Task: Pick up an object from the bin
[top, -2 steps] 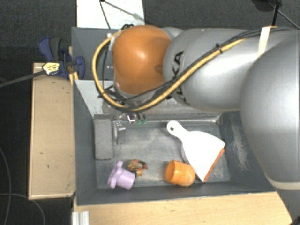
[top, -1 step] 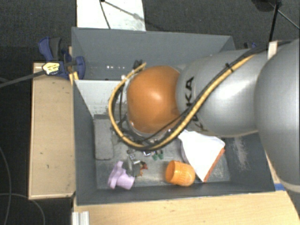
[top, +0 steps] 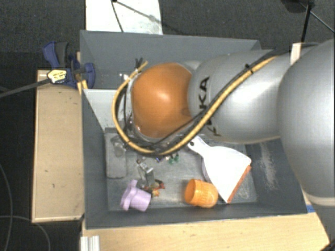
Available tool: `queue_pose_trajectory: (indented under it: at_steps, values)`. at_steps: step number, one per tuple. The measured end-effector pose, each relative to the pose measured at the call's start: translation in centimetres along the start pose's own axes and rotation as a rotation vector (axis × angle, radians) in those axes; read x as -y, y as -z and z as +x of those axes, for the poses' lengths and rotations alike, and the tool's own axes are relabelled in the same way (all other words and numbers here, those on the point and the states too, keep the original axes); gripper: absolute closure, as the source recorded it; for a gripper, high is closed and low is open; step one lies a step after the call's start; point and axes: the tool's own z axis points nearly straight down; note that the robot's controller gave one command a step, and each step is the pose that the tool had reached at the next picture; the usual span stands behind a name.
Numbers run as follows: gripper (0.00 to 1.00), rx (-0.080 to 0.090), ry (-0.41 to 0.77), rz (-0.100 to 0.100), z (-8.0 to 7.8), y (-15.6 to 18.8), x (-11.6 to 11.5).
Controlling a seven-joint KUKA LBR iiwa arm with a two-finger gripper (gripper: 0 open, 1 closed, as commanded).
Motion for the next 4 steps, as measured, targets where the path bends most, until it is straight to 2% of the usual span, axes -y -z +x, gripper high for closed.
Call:
queue_pose_trajectory:
  at_steps: [1, 2, 4]
  values:
    - [0.0, 0.008, 0.26, 0.006, 2.7, -7.3, -1.6]
    - [1.0, 0.03, 0.479, 0.009, 3.7, -7.9, -1.9]
    - [1.0, 0.029, 0.477, 0.008, 3.6, -7.6, -1.9]
